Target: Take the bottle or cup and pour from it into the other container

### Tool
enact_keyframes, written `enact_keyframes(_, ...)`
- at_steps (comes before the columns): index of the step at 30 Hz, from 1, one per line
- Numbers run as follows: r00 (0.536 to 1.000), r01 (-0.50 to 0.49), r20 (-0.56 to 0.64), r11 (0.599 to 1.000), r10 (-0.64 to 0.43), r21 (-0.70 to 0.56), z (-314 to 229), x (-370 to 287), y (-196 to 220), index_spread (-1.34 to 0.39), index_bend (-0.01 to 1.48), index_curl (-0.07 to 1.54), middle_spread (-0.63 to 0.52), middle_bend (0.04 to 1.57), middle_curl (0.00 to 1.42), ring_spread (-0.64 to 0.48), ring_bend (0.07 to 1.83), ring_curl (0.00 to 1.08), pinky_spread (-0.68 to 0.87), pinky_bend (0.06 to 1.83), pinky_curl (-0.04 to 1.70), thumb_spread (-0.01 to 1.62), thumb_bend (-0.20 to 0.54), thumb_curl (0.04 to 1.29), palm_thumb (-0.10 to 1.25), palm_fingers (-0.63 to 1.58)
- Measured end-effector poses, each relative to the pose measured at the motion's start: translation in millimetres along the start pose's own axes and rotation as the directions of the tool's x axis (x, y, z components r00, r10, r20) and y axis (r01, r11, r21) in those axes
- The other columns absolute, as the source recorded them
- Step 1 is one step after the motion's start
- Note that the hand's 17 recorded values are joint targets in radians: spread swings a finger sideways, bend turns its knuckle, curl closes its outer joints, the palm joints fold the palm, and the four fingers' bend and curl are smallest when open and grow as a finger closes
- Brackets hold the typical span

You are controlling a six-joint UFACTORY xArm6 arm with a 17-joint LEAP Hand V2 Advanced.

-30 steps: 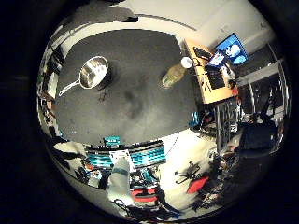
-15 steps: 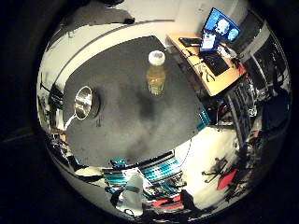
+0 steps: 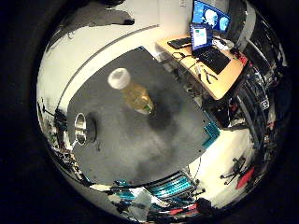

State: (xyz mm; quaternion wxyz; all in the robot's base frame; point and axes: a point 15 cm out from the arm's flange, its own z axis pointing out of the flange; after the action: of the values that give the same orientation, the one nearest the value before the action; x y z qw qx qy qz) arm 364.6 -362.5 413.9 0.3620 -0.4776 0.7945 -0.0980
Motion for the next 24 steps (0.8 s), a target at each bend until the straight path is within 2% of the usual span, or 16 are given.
enact_keyframes(11, 0.995, -0.088, 0.045, 0.996, 0.088, 0.001, 22.7, 65.6, -7.6, -0.25, 0.18, 0.33, -0.04, 0.49, 0.40, 0.00, 0.86, 0.21, 0.34, 1.10, -0.01, 1.09, -0.024, 0.32, 0.52, 0.26)
enact_keyframes(19, 0.993, -0.110, 0.050, 0.994, 0.110, -0.006, 39.0, 104.2, -6.2, -0.24, 0.18, 0.33, -0.02, 0.49, 0.40, 0.03, 0.83, 0.21, 0.38, 1.07, -0.01, 1.10, -0.023, 0.32, 0.52, 0.22)
enact_keyframes(24, 0.987, -0.117, 0.107, 0.993, 0.116, 0.005, 60.4, 116.9, -4.0, -0.23, 0.17, 0.33, -0.01, 0.48, 0.40, 0.04, 0.81, 0.21, 0.39, 1.06, -0.01, 1.10, -0.023, 0.32, 0.52, 0.21)
